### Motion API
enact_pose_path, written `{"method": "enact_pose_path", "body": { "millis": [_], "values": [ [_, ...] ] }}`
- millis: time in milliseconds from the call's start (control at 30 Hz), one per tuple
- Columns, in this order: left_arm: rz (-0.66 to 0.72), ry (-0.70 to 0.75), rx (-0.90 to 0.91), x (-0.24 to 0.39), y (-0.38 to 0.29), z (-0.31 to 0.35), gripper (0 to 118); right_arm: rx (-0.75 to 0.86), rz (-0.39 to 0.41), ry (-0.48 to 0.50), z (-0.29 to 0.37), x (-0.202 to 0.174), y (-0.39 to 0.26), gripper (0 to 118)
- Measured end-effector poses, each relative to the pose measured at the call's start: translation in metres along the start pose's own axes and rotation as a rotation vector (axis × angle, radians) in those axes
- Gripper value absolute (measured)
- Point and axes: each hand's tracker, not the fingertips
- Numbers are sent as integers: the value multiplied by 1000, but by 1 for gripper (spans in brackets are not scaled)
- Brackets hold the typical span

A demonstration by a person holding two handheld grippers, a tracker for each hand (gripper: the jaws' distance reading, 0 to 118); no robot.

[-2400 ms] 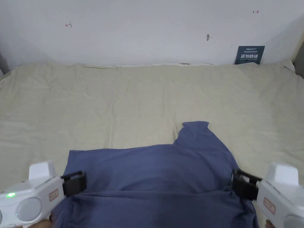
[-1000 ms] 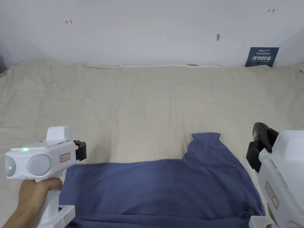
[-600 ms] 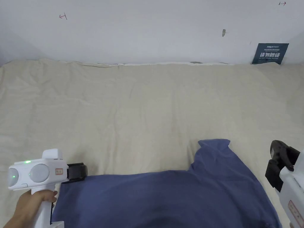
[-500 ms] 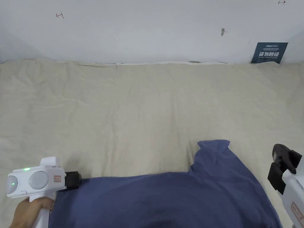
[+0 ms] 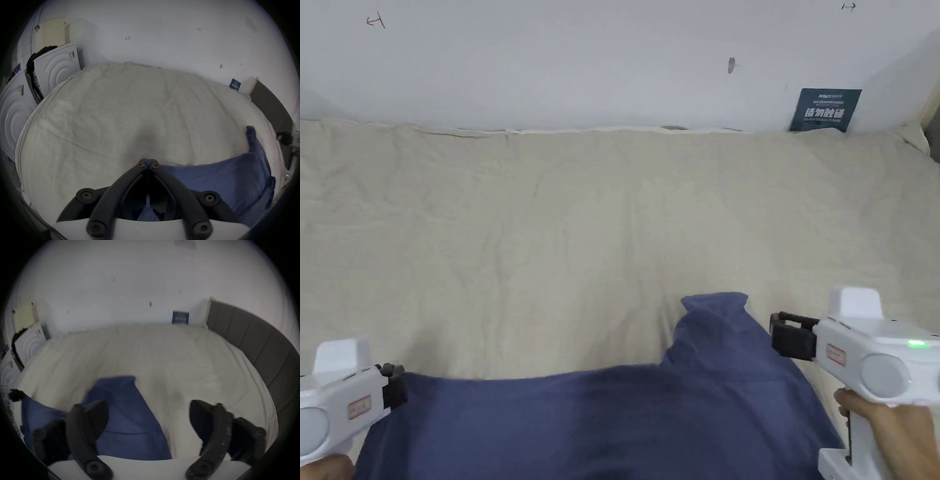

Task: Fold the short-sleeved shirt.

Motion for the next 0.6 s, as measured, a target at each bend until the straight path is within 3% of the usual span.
{"method": "enact_pose_path", "body": {
  "millis": [100,167,267,300,333,400,467,600],
  "values": [
    [-14,-16,25,5,2,19,2,-155,29,-24,-46,-3,-8,108],
    [-10,-21,28,4,4,25,2,-234,8,-16,-71,-5,-16,105],
    [3,-31,28,2,2,31,2,-290,30,1,-77,-19,-29,74],
    [8,-29,26,0,2,31,2,-239,8,-2,-67,-21,-30,73],
    [12,-29,23,-1,1,33,2,-232,8,-11,-61,-22,-28,63],
    [27,-25,21,-2,-3,37,2,-212,16,22,-47,-26,-27,5],
    [41,-14,22,-12,-5,35,2,-185,50,23,-31,-30,-26,2],
    [82,-2,47,-14,-11,54,2,-65,-8,75,33,-30,-26,2]
  ]
}}
